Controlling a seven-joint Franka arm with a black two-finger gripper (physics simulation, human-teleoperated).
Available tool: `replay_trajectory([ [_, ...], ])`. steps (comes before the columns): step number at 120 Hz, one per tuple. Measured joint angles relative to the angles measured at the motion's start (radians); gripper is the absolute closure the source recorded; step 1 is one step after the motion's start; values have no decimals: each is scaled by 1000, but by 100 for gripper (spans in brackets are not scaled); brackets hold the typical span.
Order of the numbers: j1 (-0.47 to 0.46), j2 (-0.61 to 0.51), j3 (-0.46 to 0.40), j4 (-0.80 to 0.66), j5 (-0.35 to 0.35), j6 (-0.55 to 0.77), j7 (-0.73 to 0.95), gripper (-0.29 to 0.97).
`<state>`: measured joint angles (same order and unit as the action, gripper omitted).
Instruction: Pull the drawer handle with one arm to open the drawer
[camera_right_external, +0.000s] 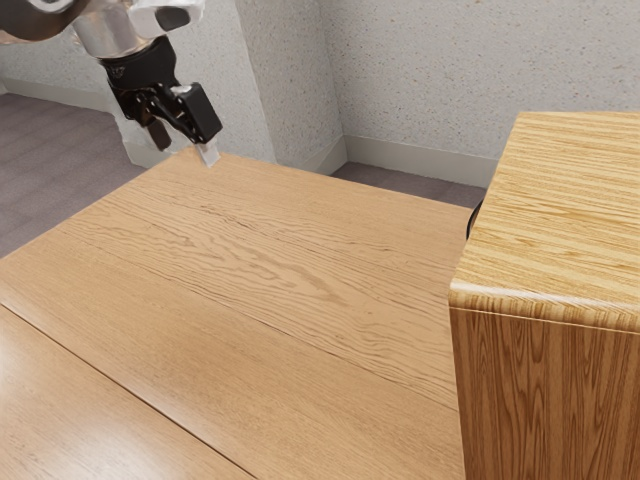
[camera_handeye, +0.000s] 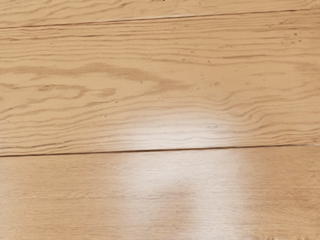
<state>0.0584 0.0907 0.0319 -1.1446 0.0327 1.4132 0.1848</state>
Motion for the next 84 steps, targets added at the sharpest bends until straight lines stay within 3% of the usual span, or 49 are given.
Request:
replay_trajectory([
  [9,-36,6,-1,-5,2,7,20,0],
  [61,-5,-3,-3,-15,-2,-8,40,0],
  [84,-2,-6,6,-107,-102,35,-61,0],
])
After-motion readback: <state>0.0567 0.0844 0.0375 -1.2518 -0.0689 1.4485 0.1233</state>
